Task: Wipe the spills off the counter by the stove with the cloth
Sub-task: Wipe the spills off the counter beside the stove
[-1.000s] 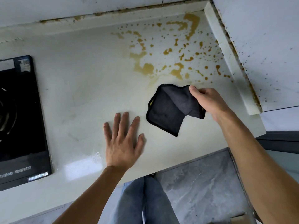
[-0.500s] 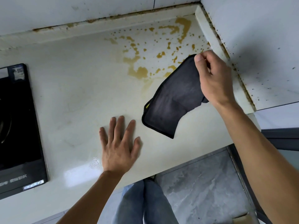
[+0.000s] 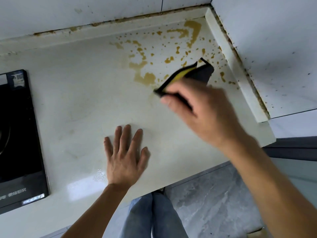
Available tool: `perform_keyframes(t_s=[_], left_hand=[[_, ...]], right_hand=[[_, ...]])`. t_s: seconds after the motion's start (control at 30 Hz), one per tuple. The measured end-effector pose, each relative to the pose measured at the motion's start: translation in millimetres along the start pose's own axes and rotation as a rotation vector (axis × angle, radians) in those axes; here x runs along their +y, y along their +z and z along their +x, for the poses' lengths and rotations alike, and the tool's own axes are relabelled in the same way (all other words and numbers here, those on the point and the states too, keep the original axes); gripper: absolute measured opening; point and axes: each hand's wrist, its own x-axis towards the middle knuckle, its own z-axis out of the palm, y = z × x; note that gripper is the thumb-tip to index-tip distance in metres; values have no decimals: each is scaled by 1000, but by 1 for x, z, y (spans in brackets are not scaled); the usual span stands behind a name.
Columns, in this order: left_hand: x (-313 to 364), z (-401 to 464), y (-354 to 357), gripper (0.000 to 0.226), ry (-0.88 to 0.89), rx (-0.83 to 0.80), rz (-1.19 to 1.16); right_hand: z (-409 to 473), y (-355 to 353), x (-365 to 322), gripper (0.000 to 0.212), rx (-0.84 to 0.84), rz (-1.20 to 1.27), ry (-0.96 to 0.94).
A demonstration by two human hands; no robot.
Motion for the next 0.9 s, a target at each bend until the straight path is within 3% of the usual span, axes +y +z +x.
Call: perform_keyframes(t_s=[0.17, 0.33, 0.57, 0.63, 0.73, 0.9], left_hand=[[-4, -1, 5, 70, 30, 9, -4], [-15, -4, 9, 85, 99, -3, 36], [-6, 0, 8, 63, 24, 4, 36], [-6, -1, 10, 62, 21, 32, 30], [-7, -1, 13, 62, 21, 44, 28], [-9, -1, 16, 62, 23, 53, 26]], right_hand=[[-59, 73, -15, 31, -262, -47, -116], [-104, 104, -17, 25, -355, -33, -192], [-64, 78, 34, 33, -248, 36, 164], [-46, 77, 56, 30, -188, -3, 259], [-30, 90, 88, 30, -230, -129, 417], [-32, 107, 102, 32, -109, -222, 483]])
